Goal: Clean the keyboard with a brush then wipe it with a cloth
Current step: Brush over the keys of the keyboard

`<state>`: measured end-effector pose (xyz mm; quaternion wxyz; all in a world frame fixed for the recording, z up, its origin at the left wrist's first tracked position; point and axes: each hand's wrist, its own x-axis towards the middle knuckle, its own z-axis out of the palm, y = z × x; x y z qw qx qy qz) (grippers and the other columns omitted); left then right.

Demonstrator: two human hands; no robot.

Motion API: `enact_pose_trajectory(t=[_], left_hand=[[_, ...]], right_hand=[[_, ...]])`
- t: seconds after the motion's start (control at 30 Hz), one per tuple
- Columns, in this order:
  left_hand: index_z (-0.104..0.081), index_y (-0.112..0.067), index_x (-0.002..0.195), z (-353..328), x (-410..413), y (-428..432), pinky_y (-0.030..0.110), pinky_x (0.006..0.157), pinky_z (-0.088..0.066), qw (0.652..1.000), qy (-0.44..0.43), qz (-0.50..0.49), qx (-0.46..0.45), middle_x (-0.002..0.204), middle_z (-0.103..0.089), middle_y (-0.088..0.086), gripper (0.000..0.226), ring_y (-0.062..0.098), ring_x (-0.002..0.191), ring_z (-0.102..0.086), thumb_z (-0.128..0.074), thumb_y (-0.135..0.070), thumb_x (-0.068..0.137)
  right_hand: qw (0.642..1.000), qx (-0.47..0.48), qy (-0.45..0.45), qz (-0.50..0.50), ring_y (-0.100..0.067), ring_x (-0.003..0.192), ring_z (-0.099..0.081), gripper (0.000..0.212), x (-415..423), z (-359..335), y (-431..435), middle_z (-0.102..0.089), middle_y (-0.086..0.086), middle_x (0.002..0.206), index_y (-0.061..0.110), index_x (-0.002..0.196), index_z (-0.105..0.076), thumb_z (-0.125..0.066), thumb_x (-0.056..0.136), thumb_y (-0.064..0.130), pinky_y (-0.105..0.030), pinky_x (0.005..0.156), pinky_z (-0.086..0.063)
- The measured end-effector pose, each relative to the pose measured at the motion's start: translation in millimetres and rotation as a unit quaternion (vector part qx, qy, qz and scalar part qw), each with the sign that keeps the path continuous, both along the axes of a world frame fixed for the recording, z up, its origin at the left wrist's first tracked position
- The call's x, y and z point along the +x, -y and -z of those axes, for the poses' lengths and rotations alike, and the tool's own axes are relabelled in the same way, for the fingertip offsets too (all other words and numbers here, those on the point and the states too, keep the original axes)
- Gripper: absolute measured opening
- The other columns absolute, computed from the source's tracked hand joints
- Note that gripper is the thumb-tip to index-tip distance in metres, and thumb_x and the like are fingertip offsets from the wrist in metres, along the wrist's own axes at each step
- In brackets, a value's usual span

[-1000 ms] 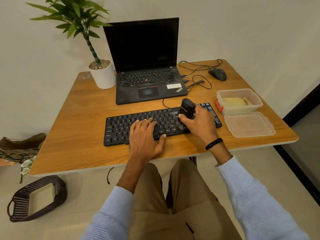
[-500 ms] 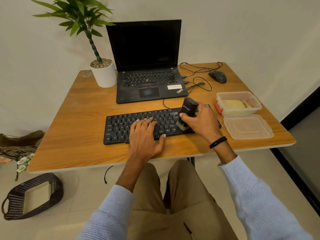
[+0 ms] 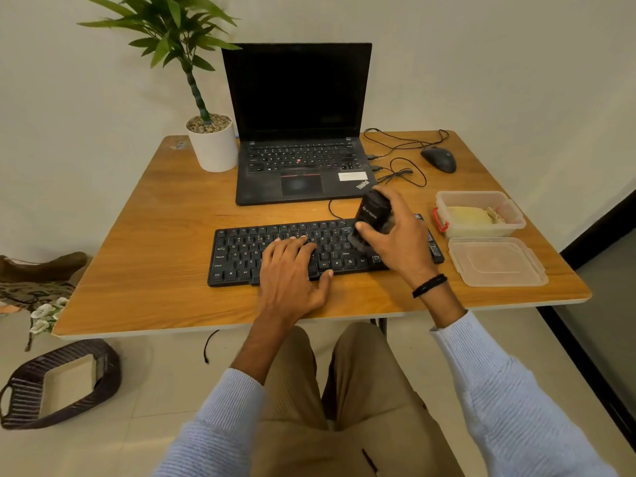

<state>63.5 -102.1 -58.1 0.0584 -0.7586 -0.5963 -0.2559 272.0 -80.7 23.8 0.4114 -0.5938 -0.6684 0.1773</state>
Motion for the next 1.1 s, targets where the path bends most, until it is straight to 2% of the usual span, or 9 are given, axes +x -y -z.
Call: enact_pose_trajectory(t=[0.07,0.2,0.33,0.47,0.6,0.77,0.83,1.03,1.1], left_hand=[[-0.066,-0.013,0.129,0.8,-0.4,-0.2,0.049,0.115,-0.034,1.000,-0.001,0.001,-0.002,0.134,-0.064,0.009,0.066,0.027,0.125,-0.055,-0.057,-0.061,0.085],[-0.066,-0.012,0.128,-0.2,0.1,0.7,0.049,0.114,-0.034,1.000,0.002,0.000,-0.002,0.133,-0.065,0.009,0.065,0.027,0.125,-0.056,-0.059,-0.061,0.085],[-0.066,-0.012,0.129,-0.6,-0.6,0.2,0.049,0.114,-0.034,1.000,0.006,0.001,-0.004,0.133,-0.064,0.010,0.066,0.027,0.125,-0.055,-0.058,-0.061,0.085],[-0.066,-0.012,0.128,-1.6,-0.5,1.3,0.050,0.114,-0.035,1.000,0.008,0.003,-0.007,0.134,-0.064,0.009,0.065,0.027,0.125,-0.055,-0.058,-0.061,0.085],[-0.065,-0.013,0.130,-0.8,-0.3,0.6,0.048,0.115,-0.032,1.000,0.009,-0.003,-0.012,0.135,-0.064,0.009,0.067,0.026,0.127,-0.054,-0.058,-0.062,0.084],[-0.066,-0.013,0.129,-3.1,0.0,1.6,0.049,0.114,-0.034,1.000,0.010,-0.003,-0.012,0.134,-0.064,0.009,0.067,0.026,0.126,-0.054,-0.058,-0.062,0.084],[-0.065,-0.013,0.130,-2.4,0.0,1.2,0.047,0.116,-0.032,1.000,0.012,-0.004,-0.015,0.135,-0.064,0.009,0.068,0.026,0.127,-0.054,-0.058,-0.062,0.083],[-0.065,-0.013,0.131,-2.9,-0.4,1.4,0.047,0.117,-0.030,1.000,0.013,-0.001,-0.022,0.136,-0.063,0.008,0.069,0.027,0.128,-0.054,-0.061,-0.061,0.082],[-0.064,-0.013,0.132,-2.9,-0.6,1.2,0.047,0.117,-0.029,1.000,0.014,-0.002,-0.022,0.136,-0.063,0.009,0.069,0.026,0.128,-0.054,-0.060,-0.062,0.082]], right_hand=[[0.999,-0.032,0.022,-0.030,-0.004,0.094,-0.062,0.061,-4.4,5.4,1.7,-0.063,0.010,0.113,0.035,0.136,-0.044,-0.075,0.083,0.029,-0.024,0.080,-0.057],[0.997,0.016,0.043,0.054,-0.010,0.101,-0.063,0.064,-3.1,8.7,-0.4,-0.066,0.002,0.120,0.031,0.143,-0.040,-0.071,0.087,0.026,-0.021,0.083,-0.051],[0.996,-0.049,0.007,-0.076,-0.001,0.100,-0.059,0.063,-9.0,10.0,-0.2,-0.060,0.011,0.121,0.031,0.140,-0.043,-0.074,0.085,0.029,-0.031,0.088,-0.057],[0.998,0.003,0.053,0.033,-0.016,0.108,-0.063,0.065,-6.7,9.5,-9.6,-0.064,-0.002,0.125,0.035,0.144,-0.036,-0.069,0.089,0.027,-0.033,0.087,-0.057],[0.998,-0.035,0.015,-0.046,-0.008,0.100,-0.063,0.063,-10.8,12.0,-11.6,-0.065,0.004,0.120,0.036,0.139,-0.042,-0.073,0.084,0.032,-0.033,0.085,-0.058],[0.998,0.011,0.048,0.034,-0.014,0.106,-0.063,0.065,-11.9,10.4,-21.9,-0.065,-0.002,0.123,0.033,0.145,-0.037,-0.069,0.089,0.028,-0.035,0.087,-0.057],[1.000,-0.011,-0.001,-0.010,-0.008,0.102,-0.062,0.064,-14.9,8.8,-25.3,-0.063,0.003,0.122,0.031,0.142,-0.042,-0.073,0.086,0.027,-0.032,0.087,-0.057],[0.999,-0.005,0.030,0.027,-0.016,0.104,-0.064,0.066,-19.5,12.8,-34.8,-0.065,-0.005,0.124,0.032,0.146,-0.037,-0.070,0.088,0.029,-0.033,0.087,-0.057],[0.999,-0.025,0.018,-0.025,-0.016,0.107,-0.064,0.066,-21.9,11.7,-38.0,-0.064,-0.002,0.125,0.034,0.142,-0.040,-0.073,0.086,0.029,-0.036,0.088,-0.058]])
